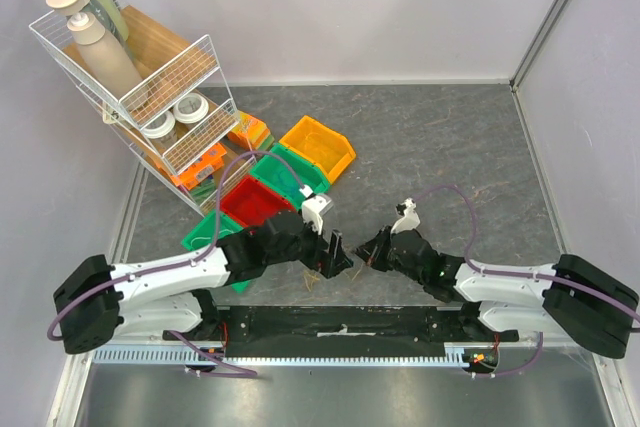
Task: Untangle the cables
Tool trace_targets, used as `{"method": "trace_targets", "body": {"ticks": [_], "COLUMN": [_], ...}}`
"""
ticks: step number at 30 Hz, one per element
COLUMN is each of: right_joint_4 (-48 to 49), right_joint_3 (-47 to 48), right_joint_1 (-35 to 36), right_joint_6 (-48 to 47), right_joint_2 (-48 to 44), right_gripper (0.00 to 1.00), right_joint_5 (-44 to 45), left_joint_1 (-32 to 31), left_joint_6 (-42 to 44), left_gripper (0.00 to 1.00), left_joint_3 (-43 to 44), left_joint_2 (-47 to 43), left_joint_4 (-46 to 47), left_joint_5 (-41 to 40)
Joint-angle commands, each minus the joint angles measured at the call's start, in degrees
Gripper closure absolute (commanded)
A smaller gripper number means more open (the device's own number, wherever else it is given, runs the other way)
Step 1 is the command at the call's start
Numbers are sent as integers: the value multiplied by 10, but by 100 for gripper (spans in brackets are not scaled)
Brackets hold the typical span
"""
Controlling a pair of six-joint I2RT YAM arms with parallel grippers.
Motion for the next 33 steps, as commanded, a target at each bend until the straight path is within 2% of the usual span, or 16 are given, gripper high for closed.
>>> {"method": "trace_targets", "body": {"ticks": [1,7,12,16,22,33], "right_joint_4": [13,4,8,8,-3,-5], "right_joint_3": [-10,-13,-5,0,13,21], "right_joint_1": [-2,-2,-2,-2,-5,-6], "right_joint_6": [-24,-32,-30,-20,-5,15], "right_joint_2": [-32,-56,-45,-37,-24,-19], "right_gripper": [100,100,100,100,100,100], "right_joint_5": [-4,-7,-7,-4,5,4], "left_joint_1": [53,107,109,94,57,-27], "left_joint_6": [23,32,39,27,33,38], "left_gripper": [5,3,2,8,21,47], "left_joint_3": [10,20,35,4,-3,53], "left_joint_2": [34,113,191,191,186,206], "left_joint_4": [7,64,125,192,193,111], "left_joint_5": [68,137,220,248,220,48]}}
